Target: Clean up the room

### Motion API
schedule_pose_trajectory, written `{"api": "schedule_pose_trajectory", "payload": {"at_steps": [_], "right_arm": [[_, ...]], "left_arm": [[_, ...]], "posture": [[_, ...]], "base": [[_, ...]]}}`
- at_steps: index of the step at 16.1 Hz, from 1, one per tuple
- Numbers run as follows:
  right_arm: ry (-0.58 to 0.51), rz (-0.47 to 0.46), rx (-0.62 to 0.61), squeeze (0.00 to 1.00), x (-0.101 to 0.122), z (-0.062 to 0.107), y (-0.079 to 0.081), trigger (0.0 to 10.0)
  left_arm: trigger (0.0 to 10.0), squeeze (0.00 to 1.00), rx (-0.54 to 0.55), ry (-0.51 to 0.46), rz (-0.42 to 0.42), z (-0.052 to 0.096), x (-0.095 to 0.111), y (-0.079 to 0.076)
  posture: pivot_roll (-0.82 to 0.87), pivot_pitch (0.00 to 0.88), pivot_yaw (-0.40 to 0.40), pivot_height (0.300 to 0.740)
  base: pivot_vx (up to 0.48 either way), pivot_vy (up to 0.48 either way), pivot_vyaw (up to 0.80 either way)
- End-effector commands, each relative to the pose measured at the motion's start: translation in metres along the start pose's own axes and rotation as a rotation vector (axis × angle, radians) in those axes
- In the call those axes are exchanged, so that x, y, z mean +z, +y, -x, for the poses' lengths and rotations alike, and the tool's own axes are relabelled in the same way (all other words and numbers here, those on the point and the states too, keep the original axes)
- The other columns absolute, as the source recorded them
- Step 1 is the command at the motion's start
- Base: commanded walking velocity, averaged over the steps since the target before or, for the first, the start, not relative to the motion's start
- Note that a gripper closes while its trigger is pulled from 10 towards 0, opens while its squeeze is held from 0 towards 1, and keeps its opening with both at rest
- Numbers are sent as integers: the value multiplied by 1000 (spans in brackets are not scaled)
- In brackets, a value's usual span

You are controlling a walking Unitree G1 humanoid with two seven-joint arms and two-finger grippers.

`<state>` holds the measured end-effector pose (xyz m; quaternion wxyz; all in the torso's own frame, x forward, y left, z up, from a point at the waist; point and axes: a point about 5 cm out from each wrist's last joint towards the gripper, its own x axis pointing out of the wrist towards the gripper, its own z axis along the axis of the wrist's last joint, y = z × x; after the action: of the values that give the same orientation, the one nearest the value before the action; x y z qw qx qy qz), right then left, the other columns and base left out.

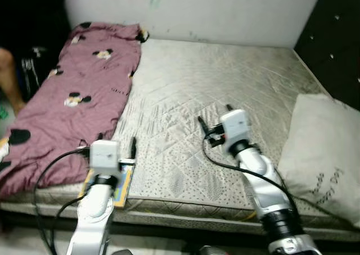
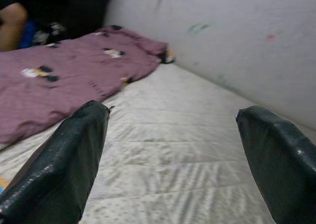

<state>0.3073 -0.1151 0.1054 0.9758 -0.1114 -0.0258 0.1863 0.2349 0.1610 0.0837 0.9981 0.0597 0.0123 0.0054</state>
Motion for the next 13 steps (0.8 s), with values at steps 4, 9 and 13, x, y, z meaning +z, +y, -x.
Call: {"api": "schedule_pose_trajectory", "payload": {"at_steps": [4, 9, 13], "right_arm": [[-18, -8, 31, 0, 4, -6, 3, 10000], [-18, 13, 6, 0, 3, -5, -5, 10000], [-20, 22, -7, 0, 4, -6, -7, 10000]], "left_arm": [[10000, 0, 8, -28, -28, 4, 5, 3], [10000, 0, -48, -17, -1, 0, 7, -5], [10000, 0, -54, -21, -1, -2, 10, -5]], "posture": [[80, 0, -88, 740], [31, 0, -57, 740], [29, 0, -56, 740]], "base": [[0, 0, 0], [0, -244, 0], [0, -307, 0]]}}
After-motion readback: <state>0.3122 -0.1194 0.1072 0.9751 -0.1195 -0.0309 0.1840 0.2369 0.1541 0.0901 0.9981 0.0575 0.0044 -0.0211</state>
